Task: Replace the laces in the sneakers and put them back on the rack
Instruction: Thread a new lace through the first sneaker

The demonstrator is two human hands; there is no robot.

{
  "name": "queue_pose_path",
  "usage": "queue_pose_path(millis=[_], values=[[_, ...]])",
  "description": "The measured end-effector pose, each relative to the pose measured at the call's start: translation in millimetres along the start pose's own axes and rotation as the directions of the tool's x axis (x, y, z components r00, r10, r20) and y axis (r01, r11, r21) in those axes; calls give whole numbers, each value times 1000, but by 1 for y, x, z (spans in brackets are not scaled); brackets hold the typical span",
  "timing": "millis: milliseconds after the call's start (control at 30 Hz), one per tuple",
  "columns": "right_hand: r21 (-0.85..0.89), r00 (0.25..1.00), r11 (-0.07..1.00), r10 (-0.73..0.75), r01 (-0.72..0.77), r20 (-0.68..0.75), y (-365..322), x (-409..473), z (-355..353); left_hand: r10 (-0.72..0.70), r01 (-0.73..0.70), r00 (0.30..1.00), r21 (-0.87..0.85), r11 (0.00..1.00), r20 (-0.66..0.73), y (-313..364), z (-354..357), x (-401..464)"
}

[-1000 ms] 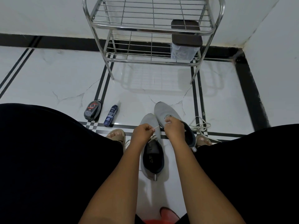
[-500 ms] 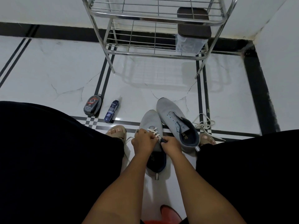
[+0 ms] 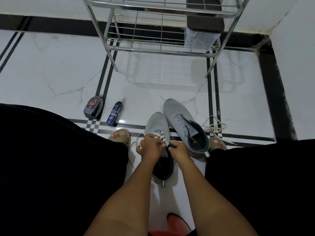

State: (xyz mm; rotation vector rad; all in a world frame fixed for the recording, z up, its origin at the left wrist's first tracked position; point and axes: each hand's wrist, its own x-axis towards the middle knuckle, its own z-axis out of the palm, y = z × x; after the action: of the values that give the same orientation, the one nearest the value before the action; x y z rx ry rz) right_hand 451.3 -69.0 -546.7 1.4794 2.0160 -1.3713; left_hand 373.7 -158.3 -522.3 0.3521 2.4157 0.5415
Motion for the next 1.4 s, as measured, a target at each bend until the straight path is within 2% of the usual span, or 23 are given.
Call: queue_pose_path(millis=[400, 467, 500, 567, 600, 700, 767, 800, 867, 933, 1000, 1067, 1100, 1133, 1167, 1200, 1233, 1267, 1300, 1333, 1367, 1400], values=[[43, 1000, 999, -1, 0, 28, -1, 0, 1, 19, -15, 997, 48, 999, -75, 8, 4, 0], [155, 998, 987, 29, -36, 47, 0, 0, -1, 45, -40, 997, 72, 997, -70, 9, 6, 1], [287, 993, 952, 89, -108, 80, 0, 1, -2, 57, -52, 996, 76, 996, -71, 9, 6, 1], [538, 961, 797, 215, -276, 175, 1, 4, -4, 67, -62, 995, 68, 996, -75, 10, 6, 0], [574, 955, 763, 227, -298, 193, 1, 4, -4, 76, -69, 995, 94, 993, -65, 9, 6, 0], [519, 977, 829, 145, -207, 157, -5, 3, -5, 107, -99, 994, 204, 974, -26, 8, 7, -2], [384, 986, 909, 137, -163, 95, -11, 4, -9, 102, -79, 991, 222, 972, -92, 5, 6, -5], [315, 989, 937, 137, -150, 63, -11, 8, -10, 75, -37, 986, 242, 970, -149, 4, 6, -7], [244, 987, 958, 160, -151, -16, -10, 14, -10, -90, 141, 966, 204, 969, -242, -1, -1, -13], [349, 967, 917, 239, -193, -93, -11, 16, -12, -322, 318, 919, -56, 946, -228, -6, -9, -18], [478, 927, 856, 323, -200, -192, -25, 5, -35, -410, 373, 901, -230, 899, -144, -10, -12, -22], [638, 870, 751, 417, -167, -262, -41, -2, -70, -412, 388, 908, -220, 895, -79, -13, -12, -25], [723, 847, 685, 434, -89, -307, -48, -5, -91, -407, 390, 911, -193, 900, -60, -15, -12, -26], [785, 787, 619, 469, 30, -401, -55, -10, -112, -393, 383, 919, -162, 910, -37, -17, -11, -26], [791, 673, 582, 511, 187, -535, -63, -16, -129, -379, 374, 925, -133, 918, -11, -17, -12, -26], [713, 546, 628, 495, 312, -676, -73, -28, -140, -367, 366, 930, -118, 923, 12, -19, -12, -25], [591, 499, 722, 387, 360, -776, -79, -38, -145, -358, 359, 933, -117, 926, 30, -18, -13, -26], [492, 545, 800, 257, 344, -798, -85, -44, -143, -354, 356, 934, -127, 926, 43, -18, -13, -26], [366, 633, 888, 118, 278, -766, -89, -48, -135, -352, 354, 935, -154, 922, 43, -18, -13, -25], [193, 751, 962, -20, 196, -661, -86, -47, -122, -355, 354, 934, -191, 915, 29, -18, -13, -26], [6, 860, 990, -119, 140, -497, -80, -43, -104, -355, 347, 935, -231, 909, 9, -17, -15, -26], [-155, 937, 981, -157, 113, -312, -70, -40, -84, -348, 335, 938, -260, 906, -5, -16, -16, -25]])
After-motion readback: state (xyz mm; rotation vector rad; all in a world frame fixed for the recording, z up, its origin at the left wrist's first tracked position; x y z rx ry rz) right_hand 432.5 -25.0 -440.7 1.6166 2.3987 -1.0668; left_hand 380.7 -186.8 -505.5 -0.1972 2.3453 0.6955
